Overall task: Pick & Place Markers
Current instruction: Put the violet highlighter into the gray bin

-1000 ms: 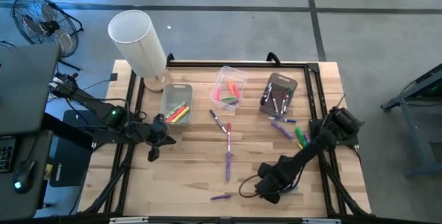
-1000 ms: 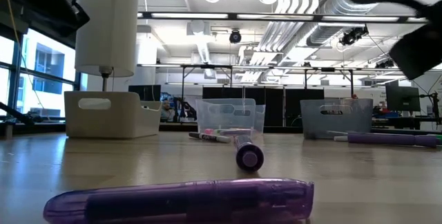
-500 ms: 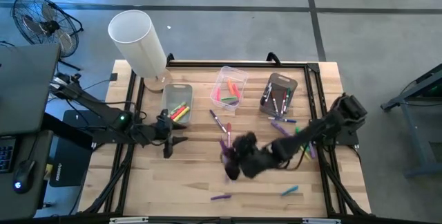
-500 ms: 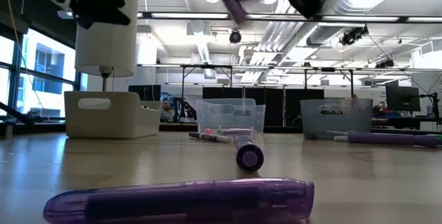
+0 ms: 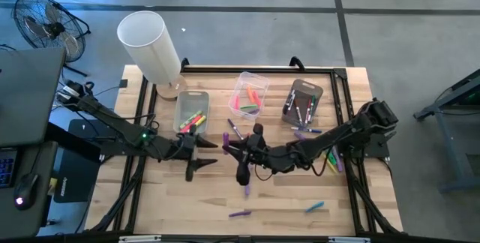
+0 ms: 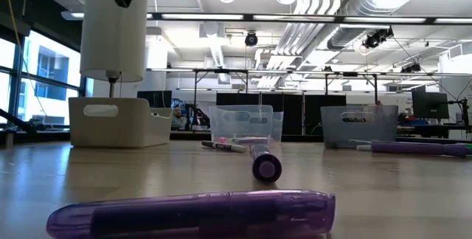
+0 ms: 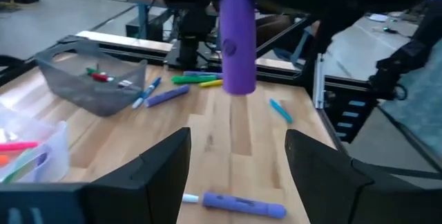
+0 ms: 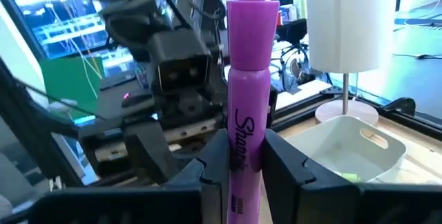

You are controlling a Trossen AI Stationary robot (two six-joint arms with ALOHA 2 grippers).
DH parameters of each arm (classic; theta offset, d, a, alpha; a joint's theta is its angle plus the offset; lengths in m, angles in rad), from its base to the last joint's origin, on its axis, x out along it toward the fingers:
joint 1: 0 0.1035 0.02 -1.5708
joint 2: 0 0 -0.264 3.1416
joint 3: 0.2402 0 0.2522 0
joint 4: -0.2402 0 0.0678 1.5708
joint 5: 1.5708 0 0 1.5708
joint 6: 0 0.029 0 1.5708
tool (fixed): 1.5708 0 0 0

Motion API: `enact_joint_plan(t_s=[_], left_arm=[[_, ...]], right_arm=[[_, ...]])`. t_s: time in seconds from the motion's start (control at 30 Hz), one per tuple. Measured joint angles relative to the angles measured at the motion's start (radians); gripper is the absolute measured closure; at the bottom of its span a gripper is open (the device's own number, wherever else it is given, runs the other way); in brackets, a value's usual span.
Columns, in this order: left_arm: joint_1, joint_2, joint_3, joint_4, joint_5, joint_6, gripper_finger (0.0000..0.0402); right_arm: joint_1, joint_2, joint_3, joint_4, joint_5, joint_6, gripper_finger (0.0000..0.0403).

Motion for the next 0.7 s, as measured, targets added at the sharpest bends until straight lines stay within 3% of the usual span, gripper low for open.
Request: enact_joint_plan(t_s=[0.23, 0.47, 0.7], left_arm=[[0.016, 0.0, 0.0, 0.092, 0.019, 0.031, 0.0168], [0.118, 0.031, 0.0, 0.103, 0.102, -0.056, 0.0168], [0.153, 0.057, 0.008, 0.117, 0.172, -0.064, 0.0171]], right_arm=[[-0.023, 0.025, 0.0, -0.009, -0.036, 0.0, 0.0353], [-0.049, 0.028, 0.0, -0.003, -0.083, 0.0, 0.0353], [-0.078, 0.028, 0.0, -0.006, -0.137, 0.0, 0.0353]])
